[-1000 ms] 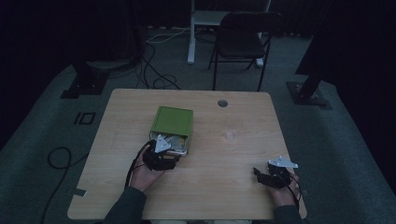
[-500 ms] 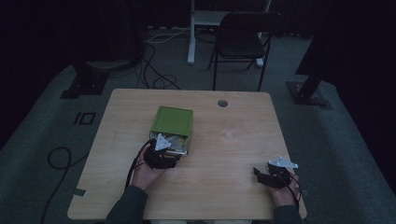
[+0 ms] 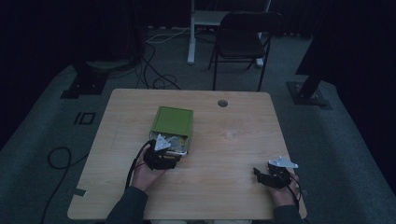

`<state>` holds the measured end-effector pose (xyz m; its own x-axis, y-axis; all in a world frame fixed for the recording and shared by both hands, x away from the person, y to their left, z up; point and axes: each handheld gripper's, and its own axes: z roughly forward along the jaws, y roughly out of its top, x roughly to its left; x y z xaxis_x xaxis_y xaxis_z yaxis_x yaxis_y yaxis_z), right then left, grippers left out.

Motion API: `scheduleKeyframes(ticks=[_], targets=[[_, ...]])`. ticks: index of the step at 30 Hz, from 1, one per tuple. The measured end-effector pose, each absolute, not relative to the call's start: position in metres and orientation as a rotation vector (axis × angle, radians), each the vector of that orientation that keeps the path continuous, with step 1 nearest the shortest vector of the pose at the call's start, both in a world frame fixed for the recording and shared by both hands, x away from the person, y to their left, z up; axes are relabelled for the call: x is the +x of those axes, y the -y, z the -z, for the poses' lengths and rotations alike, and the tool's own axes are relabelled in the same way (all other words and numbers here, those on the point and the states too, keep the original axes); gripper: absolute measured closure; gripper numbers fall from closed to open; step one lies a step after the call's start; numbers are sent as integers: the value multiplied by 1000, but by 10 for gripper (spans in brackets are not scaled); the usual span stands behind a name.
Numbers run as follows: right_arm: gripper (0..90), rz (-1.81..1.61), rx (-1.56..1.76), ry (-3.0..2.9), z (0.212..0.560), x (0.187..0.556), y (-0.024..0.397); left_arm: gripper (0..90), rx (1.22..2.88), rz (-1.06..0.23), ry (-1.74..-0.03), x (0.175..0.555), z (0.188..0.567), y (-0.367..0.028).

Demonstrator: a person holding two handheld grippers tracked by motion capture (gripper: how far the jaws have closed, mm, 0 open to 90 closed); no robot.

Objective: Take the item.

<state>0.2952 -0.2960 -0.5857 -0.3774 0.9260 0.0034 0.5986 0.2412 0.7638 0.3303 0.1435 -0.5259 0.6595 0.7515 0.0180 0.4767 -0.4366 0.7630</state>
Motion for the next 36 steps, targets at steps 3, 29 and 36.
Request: scheduleKeyframes(ticks=[3, 29, 36], targets=[[292, -962, 1390, -2066, 586, 295, 296, 341, 2118, -460, -943, 327, 526, -144], [293, -962, 1389, -2066, 586, 295, 296, 377, 2135, -461, -921, 300, 525, -149], [292, -962, 1389, -2066, 586, 295, 296, 414, 2126, -438, -920, 297, 524, -153]])
